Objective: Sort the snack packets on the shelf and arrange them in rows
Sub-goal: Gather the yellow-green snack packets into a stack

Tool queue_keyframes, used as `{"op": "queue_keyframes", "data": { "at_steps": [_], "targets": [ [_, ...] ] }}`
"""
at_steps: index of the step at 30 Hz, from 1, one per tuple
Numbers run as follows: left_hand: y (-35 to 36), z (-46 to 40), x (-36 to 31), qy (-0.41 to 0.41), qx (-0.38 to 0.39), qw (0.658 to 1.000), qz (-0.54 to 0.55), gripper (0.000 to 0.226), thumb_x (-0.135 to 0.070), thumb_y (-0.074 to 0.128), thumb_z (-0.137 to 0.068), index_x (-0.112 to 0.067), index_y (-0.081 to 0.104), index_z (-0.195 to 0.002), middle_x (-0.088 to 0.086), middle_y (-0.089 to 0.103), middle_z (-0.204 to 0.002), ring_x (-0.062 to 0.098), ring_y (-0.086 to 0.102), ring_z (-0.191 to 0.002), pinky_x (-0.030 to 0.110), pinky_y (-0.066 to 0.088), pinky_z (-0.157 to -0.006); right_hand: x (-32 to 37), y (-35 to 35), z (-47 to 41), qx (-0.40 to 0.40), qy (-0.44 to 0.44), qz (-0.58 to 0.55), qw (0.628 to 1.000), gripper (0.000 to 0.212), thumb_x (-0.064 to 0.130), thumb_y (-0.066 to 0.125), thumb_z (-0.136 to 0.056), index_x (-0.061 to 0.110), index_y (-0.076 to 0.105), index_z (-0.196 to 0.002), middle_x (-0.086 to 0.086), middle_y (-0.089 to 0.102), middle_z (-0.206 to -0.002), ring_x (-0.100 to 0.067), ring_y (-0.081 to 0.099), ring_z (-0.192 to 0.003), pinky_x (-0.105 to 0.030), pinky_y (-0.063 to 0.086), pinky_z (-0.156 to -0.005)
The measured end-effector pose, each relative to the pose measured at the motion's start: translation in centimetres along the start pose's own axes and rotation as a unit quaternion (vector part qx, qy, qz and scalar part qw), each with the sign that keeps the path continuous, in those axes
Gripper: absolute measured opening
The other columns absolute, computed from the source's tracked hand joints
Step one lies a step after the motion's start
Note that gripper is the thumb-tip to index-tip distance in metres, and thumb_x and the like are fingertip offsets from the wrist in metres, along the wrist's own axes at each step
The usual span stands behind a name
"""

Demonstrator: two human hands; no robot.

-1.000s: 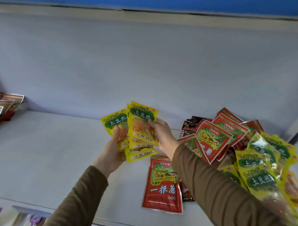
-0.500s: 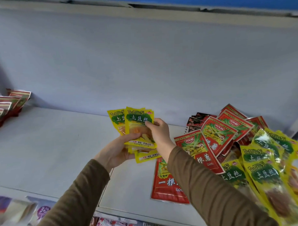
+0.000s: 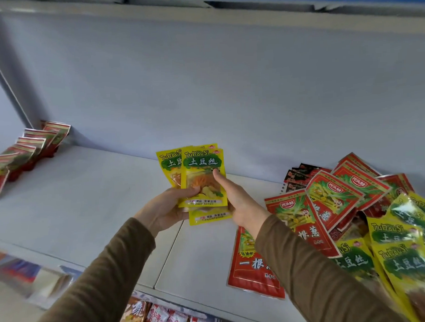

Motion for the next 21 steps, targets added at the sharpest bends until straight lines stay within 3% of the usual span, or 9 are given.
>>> {"op": "queue_keyframes", "data": {
  "at_steps": [4, 7, 9, 11, 14, 18, 21],
  "targets": [
    [-3.0, 0.7, -0.9, -0.007, -0.026, 1.0, -0.015, 0.047, -0.019, 0.08, -0.071, -0.009, 0.071, -0.116, 0.01, 0.078, -0.105, 0.022, 0.078, -0.081, 0.036, 0.065, -0.069, -0.2, 3.7, -0.7, -0.015, -0.047, -0.018, 0.999, 0.056, 0.059, 0.07, -0.085, 0.018, 0.065, -0.122, -0.007, 0.077, -0.108, -0.031, 0.075, -0.096, -0.053, 0.06, -0.083],
    [-6.7, 1.6, -2.4, 0.009, -0.048, 0.999, 0.0, 0.055, -0.017, 0.082, -0.069, -0.01, 0.068, -0.121, 0.01, 0.079, -0.104, 0.022, 0.078, -0.08, 0.035, 0.063, -0.062, -0.4, 7.9, -2.0, -0.054, -0.079, -0.018, 0.995, 0.056, 0.055, 0.072, -0.085, 0.016, 0.061, -0.123, -0.008, 0.076, -0.109, -0.031, 0.075, -0.095, -0.056, 0.059, -0.085],
    [-9.9, 2.0, -3.4, 0.04, -0.081, 0.996, 0.006, 0.068, -0.013, 0.086, -0.068, -0.013, 0.058, -0.13, 0.011, 0.078, -0.108, 0.027, 0.078, -0.085, 0.043, 0.065, -0.068, -0.8, 11.3, -3.2, -0.08, -0.095, -0.015, 0.992, 0.055, 0.057, 0.072, -0.085, 0.017, 0.061, -0.121, -0.007, 0.075, -0.109, -0.029, 0.075, -0.095, -0.054, 0.059, -0.087],
    [-13.6, 2.4, -4.5, 0.068, -0.13, 0.989, 0.013, 0.076, -0.007, 0.087, -0.072, -0.018, 0.045, -0.133, 0.009, 0.078, -0.108, 0.034, 0.076, -0.095, 0.059, 0.061, -0.084, -1.2, 15.1, -4.5, -0.102, -0.105, -0.02, 0.989, 0.051, 0.057, 0.071, -0.085, 0.019, 0.06, -0.117, -0.006, 0.074, -0.109, -0.026, 0.075, -0.094, -0.05, 0.06, -0.084],
    [-19.0, 3.2, -6.1, 0.101, -0.155, 0.983, -0.012, 0.072, -0.007, 0.084, -0.08, -0.026, 0.039, -0.133, 0.006, 0.075, -0.11, 0.034, 0.075, -0.099, 0.062, 0.058, -0.09, -2.0, 20.8, -6.6, -0.115, -0.11, -0.037, 0.987, 0.048, 0.056, 0.071, -0.086, 0.019, 0.058, -0.115, -0.006, 0.074, -0.108, -0.022, 0.075, -0.088, -0.04, 0.062, -0.072],
    [-24.2, 4.5, -8.2, 0.104, -0.153, 0.982, -0.045, 0.064, -0.008, 0.077, -0.086, -0.032, 0.043, -0.135, 0.007, 0.073, -0.119, 0.03, 0.075, -0.102, 0.05, 0.062, -0.084, -3.0, 27.0, -8.9, -0.113, -0.09, -0.052, 0.988, 0.051, 0.055, 0.07, -0.087, 0.019, 0.055, -0.119, -0.007, 0.072, -0.111, -0.025, 0.074, -0.094, -0.049, 0.061, -0.08],
    [-27.0, 4.6, -9.8, 0.097, -0.147, 0.982, -0.067, 0.06, -0.007, 0.07, -0.089, -0.032, 0.044, -0.137, 0.01, 0.072, -0.12, 0.032, 0.073, -0.104, 0.054, 0.06, -0.09, -3.2, 30.0, -10.5, -0.11, -0.076, -0.053, 0.99, 0.052, 0.06, 0.068, -0.086, 0.023, 0.053, -0.119, -0.005, 0.071, -0.112, -0.024, 0.073, -0.096, -0.051, 0.061, -0.083]
  ]
}}
Point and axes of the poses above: each hand's wrist, its own z-axis away from the middle knuckle, its own y-axis out of the palm, x = y × z, the point moved 2 cm from there along -z, towards the middle knuckle
